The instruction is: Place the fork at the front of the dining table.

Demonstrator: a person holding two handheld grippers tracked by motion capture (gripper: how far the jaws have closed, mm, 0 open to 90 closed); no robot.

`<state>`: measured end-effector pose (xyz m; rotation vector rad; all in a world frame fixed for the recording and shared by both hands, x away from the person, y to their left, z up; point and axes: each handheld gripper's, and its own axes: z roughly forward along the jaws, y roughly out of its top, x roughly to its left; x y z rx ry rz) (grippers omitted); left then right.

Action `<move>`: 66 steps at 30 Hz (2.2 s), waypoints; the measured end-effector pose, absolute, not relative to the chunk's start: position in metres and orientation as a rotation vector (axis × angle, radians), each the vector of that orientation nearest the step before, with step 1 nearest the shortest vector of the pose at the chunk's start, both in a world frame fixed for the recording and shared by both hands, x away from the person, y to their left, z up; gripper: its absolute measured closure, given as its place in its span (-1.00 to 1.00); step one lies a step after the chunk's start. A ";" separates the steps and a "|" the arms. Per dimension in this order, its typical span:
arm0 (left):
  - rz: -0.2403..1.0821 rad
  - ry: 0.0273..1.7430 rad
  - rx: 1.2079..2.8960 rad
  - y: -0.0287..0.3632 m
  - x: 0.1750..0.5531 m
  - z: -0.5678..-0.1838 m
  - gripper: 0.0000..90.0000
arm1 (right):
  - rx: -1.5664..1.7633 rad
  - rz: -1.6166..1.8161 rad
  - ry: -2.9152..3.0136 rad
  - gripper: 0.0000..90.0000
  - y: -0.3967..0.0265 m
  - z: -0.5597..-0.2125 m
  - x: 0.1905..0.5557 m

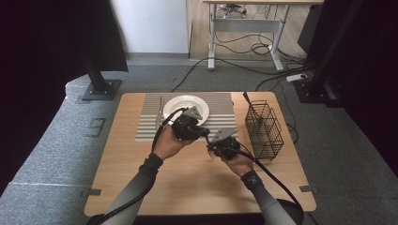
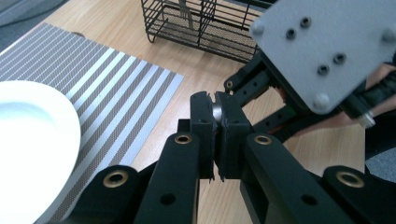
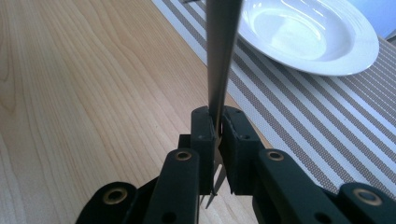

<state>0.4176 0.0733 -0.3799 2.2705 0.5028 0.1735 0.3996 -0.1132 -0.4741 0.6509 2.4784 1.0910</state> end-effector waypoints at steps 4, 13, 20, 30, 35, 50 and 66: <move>0.166 0.498 2.269 0.071 0.417 -0.380 0.93 | 0.674 1.149 2.475 0.76 -0.114 -0.473 0.399; 0.212 0.473 2.216 0.069 0.416 -0.380 0.73 | 0.672 1.146 2.454 0.87 -0.113 -0.470 0.396; 0.371 0.483 2.142 0.080 0.405 -0.386 -0.24 | 0.695 1.143 2.452 0.87 -0.114 -0.472 0.398; 0.410 0.566 2.103 0.109 0.387 -0.419 -0.72 | 0.758 1.174 2.432 0.87 -0.122 -0.467 0.407; 0.403 0.607 2.091 0.116 0.380 -0.434 -0.96 | 0.791 1.184 2.424 0.87 -0.127 -0.465 0.413; 0.378 0.726 2.082 0.142 0.348 -0.497 -1.00 | 0.900 1.120 2.401 0.87 -0.140 -0.461 0.440; 0.392 0.767 2.268 0.151 0.330 -0.545 -1.00 | 1.050 1.055 2.360 0.87 -0.150 -0.456 0.484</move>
